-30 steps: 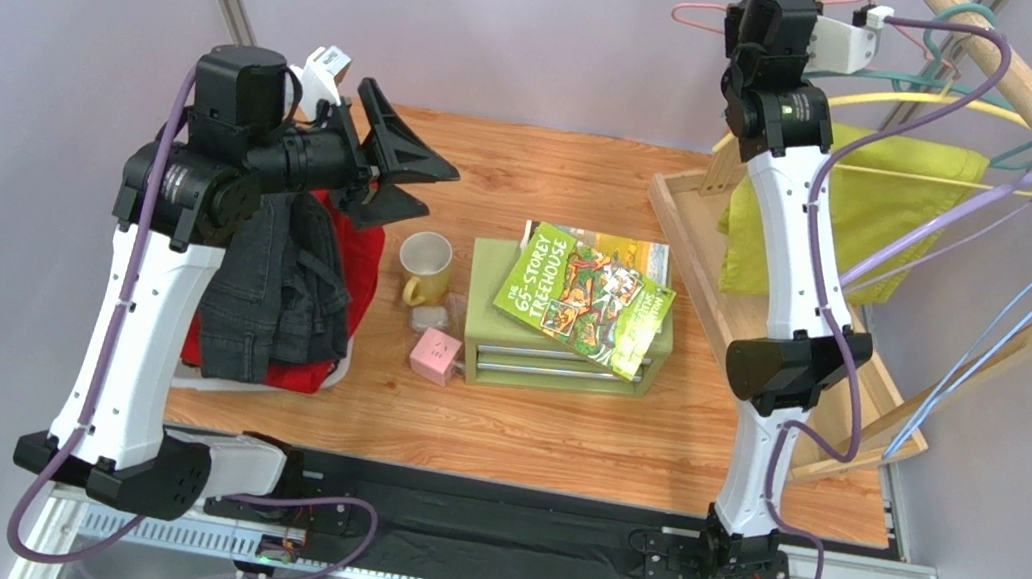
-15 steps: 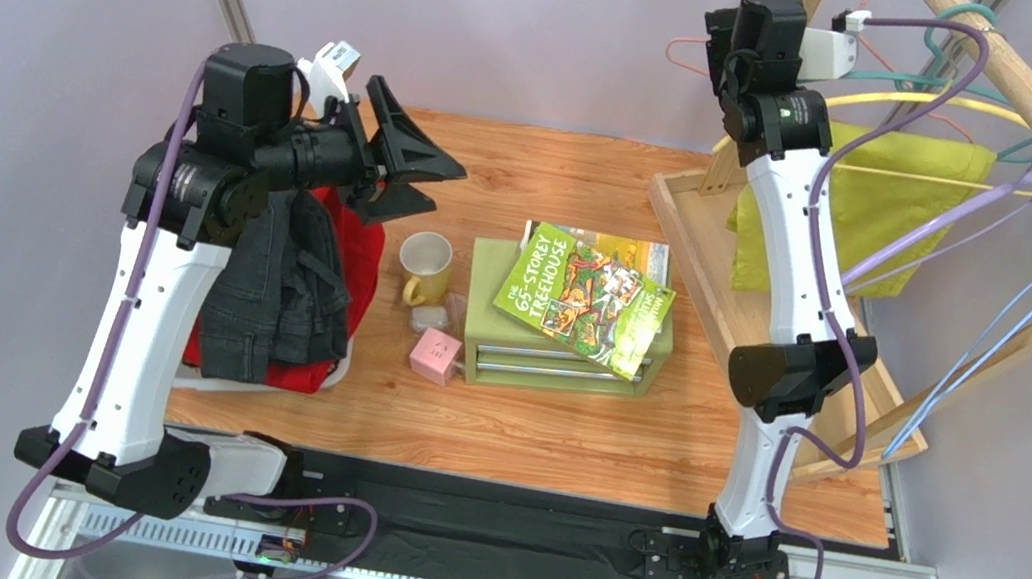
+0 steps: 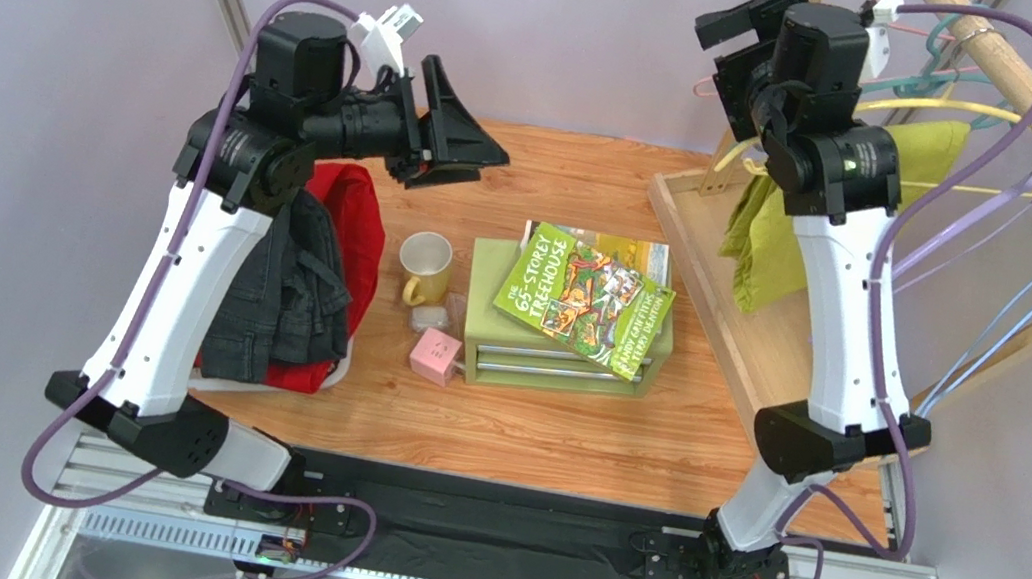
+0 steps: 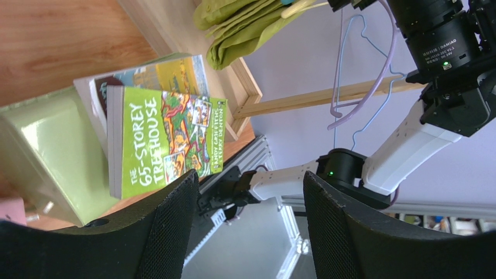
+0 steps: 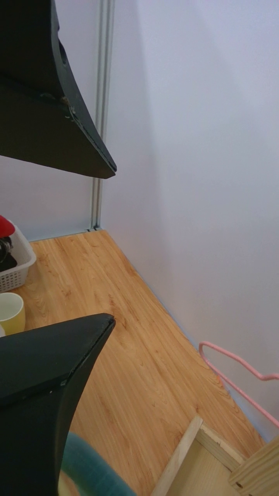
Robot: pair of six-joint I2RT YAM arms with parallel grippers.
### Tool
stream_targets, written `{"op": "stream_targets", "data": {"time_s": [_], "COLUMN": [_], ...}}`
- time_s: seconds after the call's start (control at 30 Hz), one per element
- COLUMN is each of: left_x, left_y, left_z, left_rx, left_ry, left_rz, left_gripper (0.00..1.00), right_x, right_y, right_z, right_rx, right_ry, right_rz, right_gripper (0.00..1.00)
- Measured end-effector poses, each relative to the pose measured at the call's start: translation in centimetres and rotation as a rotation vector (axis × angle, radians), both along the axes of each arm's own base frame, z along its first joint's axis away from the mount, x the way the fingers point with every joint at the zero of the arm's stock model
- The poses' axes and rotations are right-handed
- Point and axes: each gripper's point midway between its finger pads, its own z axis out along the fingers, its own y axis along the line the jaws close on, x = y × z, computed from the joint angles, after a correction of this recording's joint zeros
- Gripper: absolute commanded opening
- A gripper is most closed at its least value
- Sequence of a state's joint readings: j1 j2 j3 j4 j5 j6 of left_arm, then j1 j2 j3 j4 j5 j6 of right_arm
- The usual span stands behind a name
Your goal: Remove the trousers from the hanger
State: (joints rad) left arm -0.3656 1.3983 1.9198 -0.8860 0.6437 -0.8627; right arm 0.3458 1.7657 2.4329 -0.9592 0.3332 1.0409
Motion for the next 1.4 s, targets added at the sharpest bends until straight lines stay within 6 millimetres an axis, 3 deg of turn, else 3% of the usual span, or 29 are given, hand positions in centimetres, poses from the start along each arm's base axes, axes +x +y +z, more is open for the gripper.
{"op": "stream_targets", "data": {"time_s": [0.2, 0.3, 0.37, 0.47, 0.5, 0.7, 0.77, 0.8, 0.87, 0.97, 1.07, 1.13, 1.2, 1.4], "left_x": [0.8, 1.5, 2.0, 3.4, 4.0, 7.6, 8.9, 9.8, 11.2, 13.1, 14.6, 15.1, 15.4, 14.8], "left_y": [-2.9, -4.6, -6.0, -8.4, -9.2, -14.9, -16.5, -17.4, -18.6, -19.7, -20.5, -21.1, -21.7, -23.9], "left_z": [1.7, 1.7, 1.6, 1.5, 1.5, 2.2, 2.5, 2.6, 2.4, 1.9, 1.5, 1.5, 1.3, 0.1], "left_rx": [-0.001, 0.008, 0.015, 0.028, 0.033, 0.065, 0.064, 0.059, 0.051, 0.039, 0.028, 0.015, 0.001, -0.036], "left_ry": [-0.163, -0.238, -0.288, -0.382, -0.423, -0.674, -0.740, -0.775, -0.811, -0.834, -0.835, -0.836, -0.825, -0.774], "left_rz": [-0.102, -0.146, -0.173, -0.203, -0.209, -0.224, -0.213, -0.203, -0.182, -0.145, -0.111, -0.093, -0.081, -0.098], "left_gripper": [0.71, 0.70, 0.68, 0.62, 0.59, 0.45, 0.39, 0.30, 0.29, 0.30, 0.28, 0.11, 0.06, 0.18], "right_x": [-3.5, -5.3, -6.9, -10.9, -12.4, -21.2, -23.9, -24.9, -26.3, -26.9, -25.6, -24.2, -23.0, -19.6], "right_y": [1.2, 1.8, 2.0, 1.4, 1.0, -2.4, -3.6, -4.0, -4.7, -5.1, -5.0, -5.0, -5.2, -5.4], "right_z": [1.2, 1.5, 2.0, 2.4, 2.6, 4.0, 3.3, 2.9, 1.8, -0.5, -1.8, -1.8, -1.2, -0.3], "right_rx": [-0.048, -0.080, -0.110, -0.161, -0.176, -0.270, -0.291, -0.298, -0.311, -0.327, -0.344, -0.357, -0.366, -0.371], "right_ry": [-0.004, -0.004, -0.020, -0.036, -0.044, -0.139, -0.145, -0.143, -0.126, -0.048, 0.022, 0.053, 0.059, 0.074], "right_rz": [0.158, 0.241, 0.297, 0.363, 0.377, 0.394, 0.389, 0.387, 0.384, 0.391, 0.382, 0.359, 0.328, 0.247], "right_gripper": [0.95, 0.79, 0.77, 0.62, 0.49, 0.14, 0.09, 0.07, 0.06, 0.10, 0.15, 0.16, 0.16, 0.17]}}
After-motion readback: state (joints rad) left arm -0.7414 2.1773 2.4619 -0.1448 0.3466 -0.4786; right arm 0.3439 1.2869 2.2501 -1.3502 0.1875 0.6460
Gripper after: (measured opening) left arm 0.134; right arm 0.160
